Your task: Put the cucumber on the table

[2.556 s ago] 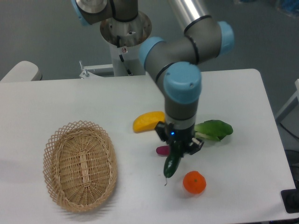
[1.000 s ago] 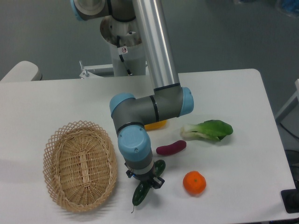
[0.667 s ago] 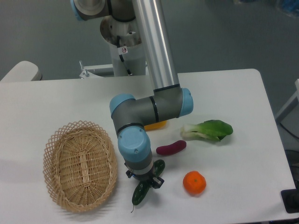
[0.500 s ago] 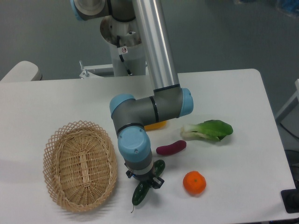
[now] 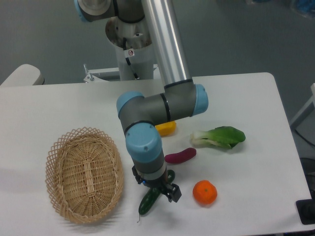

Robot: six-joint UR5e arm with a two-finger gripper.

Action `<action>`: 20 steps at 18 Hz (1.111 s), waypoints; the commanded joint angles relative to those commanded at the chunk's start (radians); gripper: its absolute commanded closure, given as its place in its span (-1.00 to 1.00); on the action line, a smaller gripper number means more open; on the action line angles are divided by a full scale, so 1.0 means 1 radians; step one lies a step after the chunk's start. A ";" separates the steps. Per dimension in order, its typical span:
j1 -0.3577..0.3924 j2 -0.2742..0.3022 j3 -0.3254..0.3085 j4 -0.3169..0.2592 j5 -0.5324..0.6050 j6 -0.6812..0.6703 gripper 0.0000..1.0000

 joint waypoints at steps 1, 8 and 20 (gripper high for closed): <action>0.009 0.017 0.002 0.000 -0.002 0.003 -1.00; 0.136 0.130 0.025 -0.107 -0.003 0.202 -1.00; 0.448 0.141 0.052 -0.137 -0.086 0.913 -1.00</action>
